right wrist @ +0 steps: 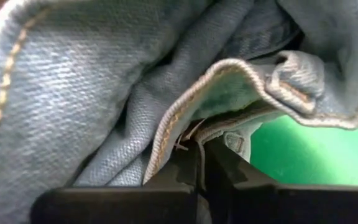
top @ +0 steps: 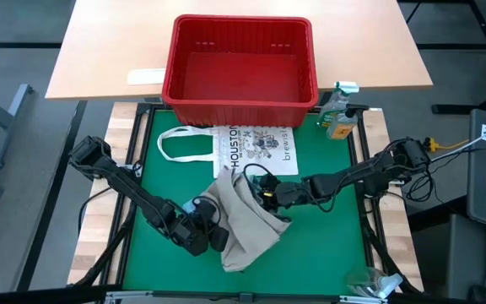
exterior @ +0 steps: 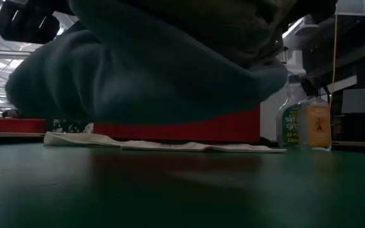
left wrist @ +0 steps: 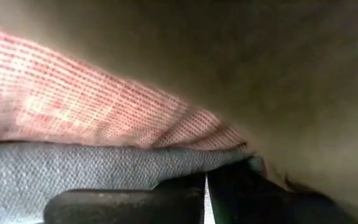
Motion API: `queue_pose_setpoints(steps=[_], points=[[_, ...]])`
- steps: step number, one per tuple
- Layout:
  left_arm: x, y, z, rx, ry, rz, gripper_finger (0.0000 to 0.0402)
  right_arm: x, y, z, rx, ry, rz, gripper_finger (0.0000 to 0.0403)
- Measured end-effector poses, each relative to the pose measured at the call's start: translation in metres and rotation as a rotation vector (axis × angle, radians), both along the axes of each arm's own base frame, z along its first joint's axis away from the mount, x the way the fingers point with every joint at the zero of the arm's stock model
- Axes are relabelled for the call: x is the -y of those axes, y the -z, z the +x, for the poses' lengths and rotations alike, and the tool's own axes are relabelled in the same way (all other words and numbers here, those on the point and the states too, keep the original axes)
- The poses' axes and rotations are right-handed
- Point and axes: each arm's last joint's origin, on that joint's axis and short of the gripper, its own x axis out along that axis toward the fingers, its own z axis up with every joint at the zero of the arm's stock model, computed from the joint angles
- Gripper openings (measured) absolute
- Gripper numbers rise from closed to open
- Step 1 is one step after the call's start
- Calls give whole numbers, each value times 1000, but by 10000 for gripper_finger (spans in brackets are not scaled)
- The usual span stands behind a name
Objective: Fold Laundry from Bin
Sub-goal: Put the folded clothes into the red laundry bin
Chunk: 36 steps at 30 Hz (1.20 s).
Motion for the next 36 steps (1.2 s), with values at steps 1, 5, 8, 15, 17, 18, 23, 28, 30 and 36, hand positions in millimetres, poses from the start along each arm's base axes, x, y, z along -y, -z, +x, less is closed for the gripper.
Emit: queue_pose_setpoints(steps=[1, 5, 8, 15, 17, 18, 23, 28, 30, 36], points=[[-2, -2, -1, 1, -4, -1, 0, 2, -2, 0, 4, 4, 0, 12], [-10, -11, -2, 23, -22, 21, 0, 14, -13, -2, 22, 26, 5, 12], [-18, -19, -2, 43, -32, 42, 0, 23, -20, -3, 42, 48, 7, 12], [-46, -39, -1, 74, -37, 95, 0, 43, -35, -7, 75, 90, -5, 12], [-55, -44, -1, 85, -45, 102, 0, 50, -39, -8, 88, 108, -2, 12], [-60, -47, -1, 91, -48, 109, 0, 54, -41, -8, 92, 115, 1, 12], [-84, -56, 1, 99, -75, 137, 0, 73, -48, -10, 111, 148, 13, 12], [-108, -63, 7, 83, -61, 149, 0, 92, -53, -11, 128, 190, 18, 12], [-117, -67, 10, 78, -59, 167, 0, 99, -56, -10, 134, 199, 14, 12], [-144, -76, 15, 77, -54, 167, 0, 118, -75, -6, 185, 221, -28, 12]])
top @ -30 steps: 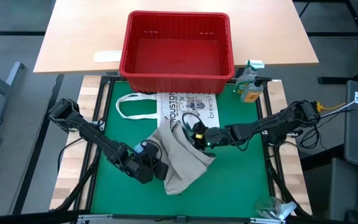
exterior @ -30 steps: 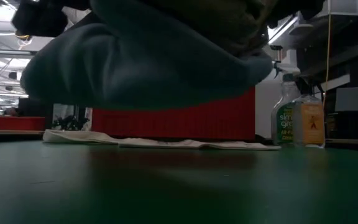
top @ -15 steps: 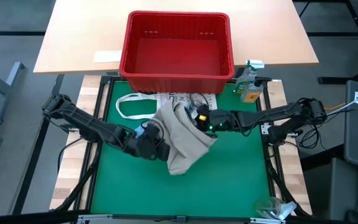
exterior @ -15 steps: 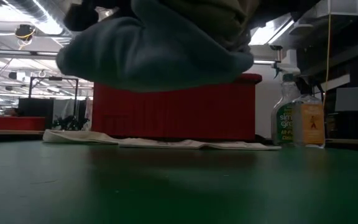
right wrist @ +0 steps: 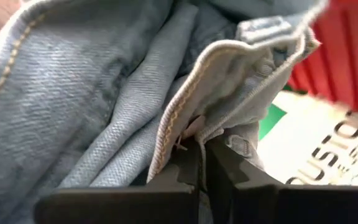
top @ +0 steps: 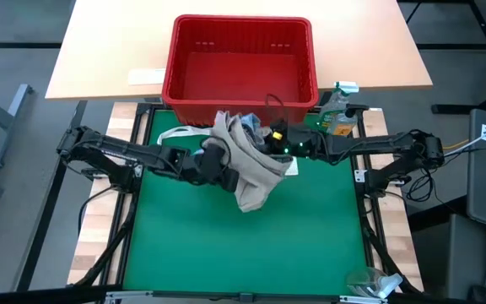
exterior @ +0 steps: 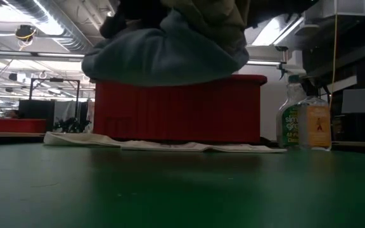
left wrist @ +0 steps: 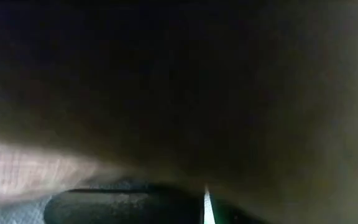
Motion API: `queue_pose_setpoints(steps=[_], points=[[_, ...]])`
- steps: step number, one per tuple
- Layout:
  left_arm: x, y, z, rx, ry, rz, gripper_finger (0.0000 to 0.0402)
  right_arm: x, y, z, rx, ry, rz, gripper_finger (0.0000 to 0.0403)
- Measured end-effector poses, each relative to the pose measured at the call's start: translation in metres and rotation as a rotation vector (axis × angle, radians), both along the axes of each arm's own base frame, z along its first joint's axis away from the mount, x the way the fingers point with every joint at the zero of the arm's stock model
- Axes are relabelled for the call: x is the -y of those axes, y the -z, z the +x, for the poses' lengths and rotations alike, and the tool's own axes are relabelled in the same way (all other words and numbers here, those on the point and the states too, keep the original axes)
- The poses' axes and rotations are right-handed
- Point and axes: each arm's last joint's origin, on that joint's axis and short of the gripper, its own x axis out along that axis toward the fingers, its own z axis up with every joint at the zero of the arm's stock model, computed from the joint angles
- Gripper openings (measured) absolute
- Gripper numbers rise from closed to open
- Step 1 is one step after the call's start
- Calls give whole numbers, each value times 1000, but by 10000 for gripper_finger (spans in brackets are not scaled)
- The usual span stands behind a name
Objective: Fold Laundry from Bin
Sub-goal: Put the folded clothes into the red laundry bin
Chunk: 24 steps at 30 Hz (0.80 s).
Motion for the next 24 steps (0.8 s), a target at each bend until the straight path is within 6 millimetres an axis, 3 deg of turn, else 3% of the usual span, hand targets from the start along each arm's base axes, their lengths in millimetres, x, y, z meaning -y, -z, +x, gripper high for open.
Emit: queue_pose_setpoints(steps=[8, 15, 24], points=[[-32, -20, 2, -1, -34, 56, 0, 28, -28, 2, -1, 64, -54, 12], [-59, -50, -2, -4, -51, 112, 0, 50, -53, 0, 51, 121, -96, 12], [-89, -73, -10, 15, -102, 141, 0, 74, -68, -5, 101, 203, -108, 12]])
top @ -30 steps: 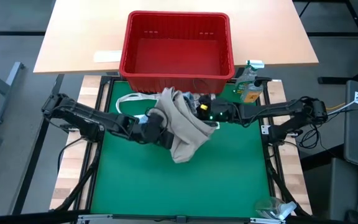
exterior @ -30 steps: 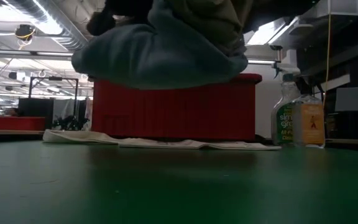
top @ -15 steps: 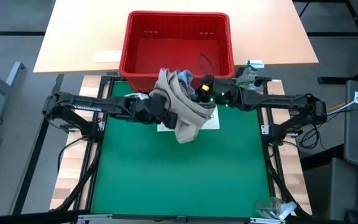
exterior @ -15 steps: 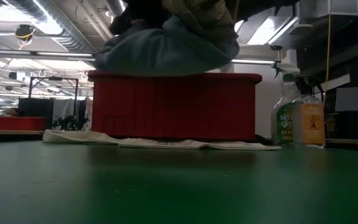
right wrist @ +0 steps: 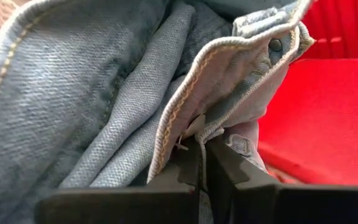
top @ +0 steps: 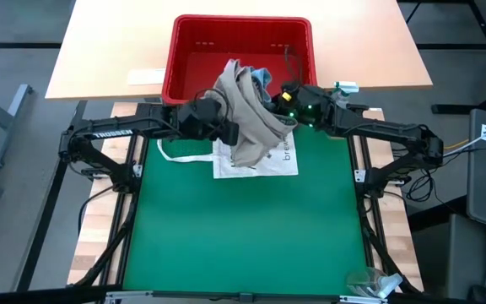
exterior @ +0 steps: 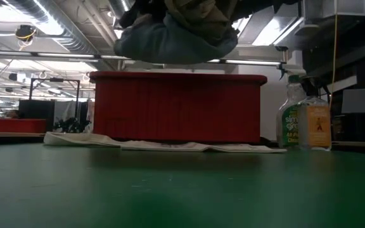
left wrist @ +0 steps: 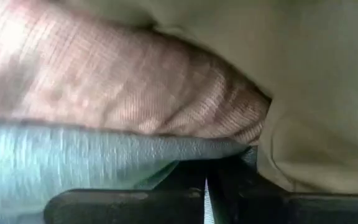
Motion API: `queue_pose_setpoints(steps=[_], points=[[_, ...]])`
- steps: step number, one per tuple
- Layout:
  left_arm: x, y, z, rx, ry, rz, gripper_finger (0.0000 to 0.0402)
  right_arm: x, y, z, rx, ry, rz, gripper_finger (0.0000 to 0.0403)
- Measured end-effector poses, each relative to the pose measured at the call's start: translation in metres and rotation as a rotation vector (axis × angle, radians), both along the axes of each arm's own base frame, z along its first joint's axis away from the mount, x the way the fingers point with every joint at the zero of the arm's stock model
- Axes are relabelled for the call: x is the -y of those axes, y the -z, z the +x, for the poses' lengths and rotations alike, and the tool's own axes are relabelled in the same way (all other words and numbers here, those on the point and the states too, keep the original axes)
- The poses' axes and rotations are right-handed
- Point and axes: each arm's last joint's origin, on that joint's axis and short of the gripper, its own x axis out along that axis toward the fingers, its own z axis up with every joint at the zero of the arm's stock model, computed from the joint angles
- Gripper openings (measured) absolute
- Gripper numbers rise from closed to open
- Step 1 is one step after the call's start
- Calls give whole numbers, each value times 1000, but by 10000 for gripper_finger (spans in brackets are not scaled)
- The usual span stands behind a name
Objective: Fold Laundry from Bin
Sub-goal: Put the folded clothes into the red laundry bin
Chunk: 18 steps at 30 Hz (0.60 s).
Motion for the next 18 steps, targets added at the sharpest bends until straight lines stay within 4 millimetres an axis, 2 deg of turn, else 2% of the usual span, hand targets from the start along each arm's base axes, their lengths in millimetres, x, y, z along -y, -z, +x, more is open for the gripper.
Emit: queue_pose_setpoints(steps=[11, 18], points=[[-35, -11, -4, 104, -88, 46, 0, 29, -11, -6, 94, 117, -36, 12], [-62, -15, -13, 135, -139, 70, 0, 50, -5, -1, 147, 179, -52, 12]])
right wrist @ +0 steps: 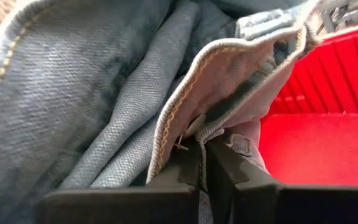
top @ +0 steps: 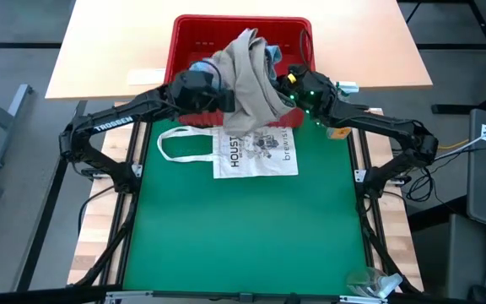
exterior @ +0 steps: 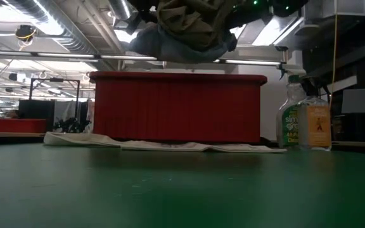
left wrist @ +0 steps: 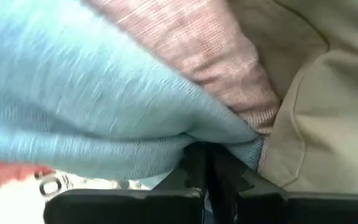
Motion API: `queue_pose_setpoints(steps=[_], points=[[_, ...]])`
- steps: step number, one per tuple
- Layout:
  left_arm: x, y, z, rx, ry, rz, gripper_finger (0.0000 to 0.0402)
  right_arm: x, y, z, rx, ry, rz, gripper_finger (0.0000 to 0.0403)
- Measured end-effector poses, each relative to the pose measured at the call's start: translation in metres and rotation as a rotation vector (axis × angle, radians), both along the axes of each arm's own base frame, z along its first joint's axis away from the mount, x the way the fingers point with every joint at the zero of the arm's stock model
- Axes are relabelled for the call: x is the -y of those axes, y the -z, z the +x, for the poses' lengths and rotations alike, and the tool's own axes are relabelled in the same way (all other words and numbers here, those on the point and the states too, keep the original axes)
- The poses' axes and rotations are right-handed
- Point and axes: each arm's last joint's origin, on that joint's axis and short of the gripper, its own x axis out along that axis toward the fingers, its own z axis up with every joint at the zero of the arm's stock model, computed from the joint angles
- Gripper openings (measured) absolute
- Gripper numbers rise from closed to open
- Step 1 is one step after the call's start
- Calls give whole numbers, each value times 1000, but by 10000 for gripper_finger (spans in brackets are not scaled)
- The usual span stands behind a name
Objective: Fold Laundry from Bin
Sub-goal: Put the folded clothes into the red laundry bin
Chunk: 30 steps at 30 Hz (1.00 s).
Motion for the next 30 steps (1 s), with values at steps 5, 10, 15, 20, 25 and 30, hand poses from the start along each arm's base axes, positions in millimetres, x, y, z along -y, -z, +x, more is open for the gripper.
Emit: queue_pose_setpoints(steps=[5, 10, 15, 20, 25, 30], points=[[-21, -4, -8, 23, -63, 36, 0, 20, 7, 3, 37, 48, -17, 12], [-49, -5, -10, 72, -94, 87, 0, 43, 10, 5, 82, 100, -20, 12], [-79, 9, -7, 45, -131, 115, 0, 71, 9, 14, 84, 149, -20, 12], [-111, 17, -19, 32, -196, 128, 0, 104, 10, 26, 68, 185, -14, 12], [-143, 32, -31, -26, -258, 134, 0, 139, 29, 37, 10, 207, 21, 12], [-173, 59, -32, -59, -272, 94, 0, 165, 57, 40, -71, 232, 77, 12]])
